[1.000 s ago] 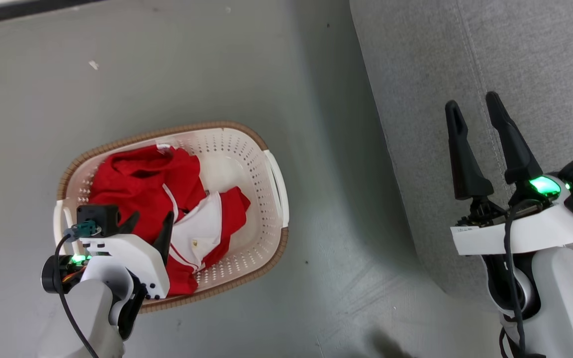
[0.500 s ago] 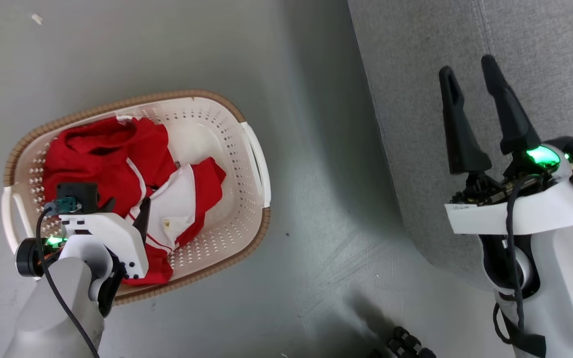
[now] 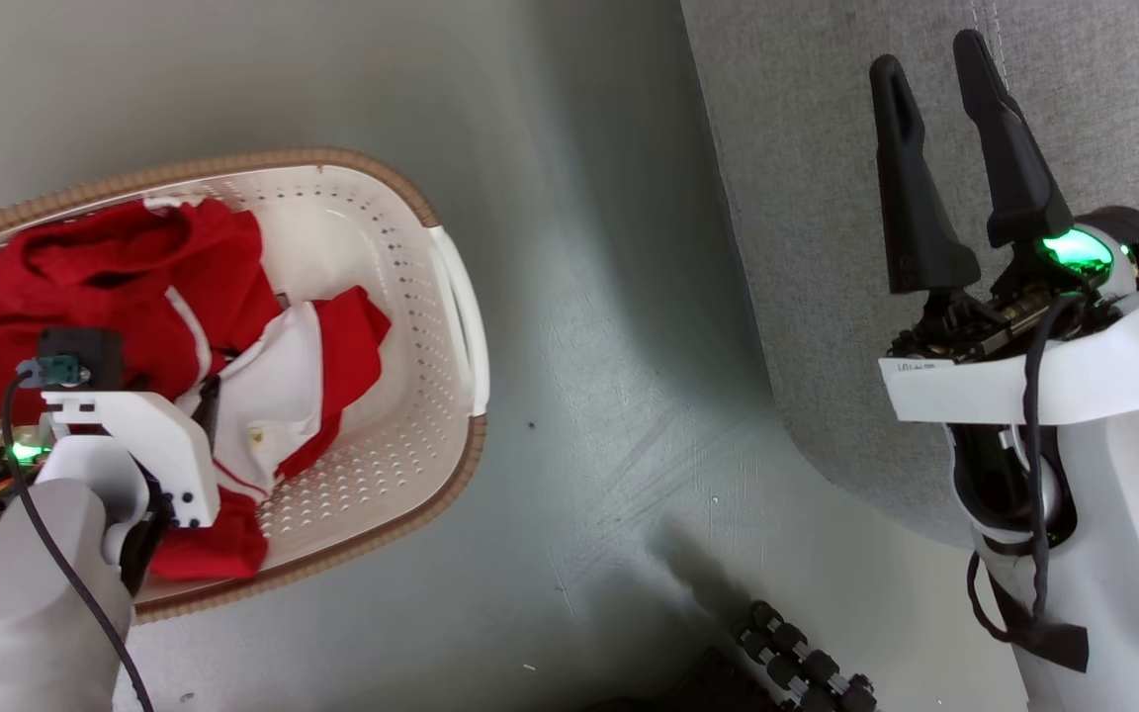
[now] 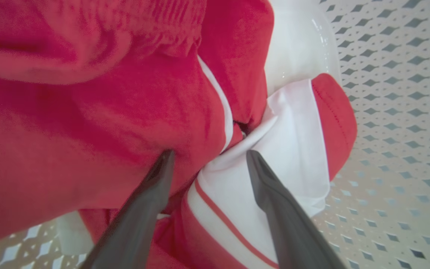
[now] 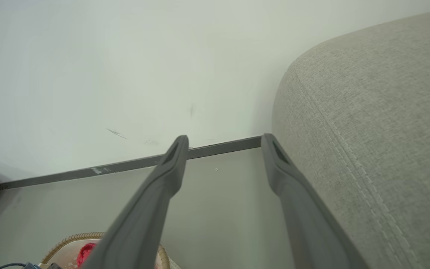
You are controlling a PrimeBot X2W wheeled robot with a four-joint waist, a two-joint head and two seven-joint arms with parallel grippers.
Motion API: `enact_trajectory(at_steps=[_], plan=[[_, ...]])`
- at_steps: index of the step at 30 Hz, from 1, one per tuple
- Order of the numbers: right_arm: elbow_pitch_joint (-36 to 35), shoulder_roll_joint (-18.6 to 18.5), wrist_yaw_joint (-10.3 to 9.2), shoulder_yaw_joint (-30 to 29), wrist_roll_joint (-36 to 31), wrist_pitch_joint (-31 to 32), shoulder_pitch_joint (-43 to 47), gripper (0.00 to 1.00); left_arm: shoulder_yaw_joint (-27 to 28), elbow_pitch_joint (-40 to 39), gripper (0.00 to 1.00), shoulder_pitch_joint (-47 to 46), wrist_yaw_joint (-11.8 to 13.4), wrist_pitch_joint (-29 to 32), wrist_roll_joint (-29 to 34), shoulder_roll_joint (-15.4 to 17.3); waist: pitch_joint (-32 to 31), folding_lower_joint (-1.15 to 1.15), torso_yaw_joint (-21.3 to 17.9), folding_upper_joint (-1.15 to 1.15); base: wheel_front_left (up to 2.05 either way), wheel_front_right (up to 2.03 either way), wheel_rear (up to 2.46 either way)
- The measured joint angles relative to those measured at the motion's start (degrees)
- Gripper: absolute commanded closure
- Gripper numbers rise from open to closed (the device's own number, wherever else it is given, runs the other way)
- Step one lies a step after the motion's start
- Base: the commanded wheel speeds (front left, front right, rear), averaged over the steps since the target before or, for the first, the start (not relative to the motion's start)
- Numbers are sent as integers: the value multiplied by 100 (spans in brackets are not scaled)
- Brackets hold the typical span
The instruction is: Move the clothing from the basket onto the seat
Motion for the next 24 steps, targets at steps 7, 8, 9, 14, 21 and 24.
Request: enact_trajectory(at_steps=[7,8,9,14,21,24], plan=[[-63,1,0,-4,166,0,-218,0,-135,205,0,-197,-4,171,179,196,248,0,-148,0,0,0,0],[-76,1,0,-4,167,0,-230,0,-170,223,0,-228,-7,198,205,204,278,0,-169,0,0,0,0],[-78,2,0,-3,168,0,-254,0,-219,241,0,-260,-12,231,236,210,307,0,-190,0,0,0,0],[-88,3,0,4,278,0,-346,0,-435,397,0,-310,-59,470,364,227,431,0,-280,0,0,0,0],[-64,4,0,26,289,0,-547,0,-678,591,0,-503,-88,702,600,250,525,0,-363,0,0,0,0],[-36,4,0,25,289,0,-547,0,-829,665,0,-517,-120,821,701,245,511,0,-369,0,0,0,0]])
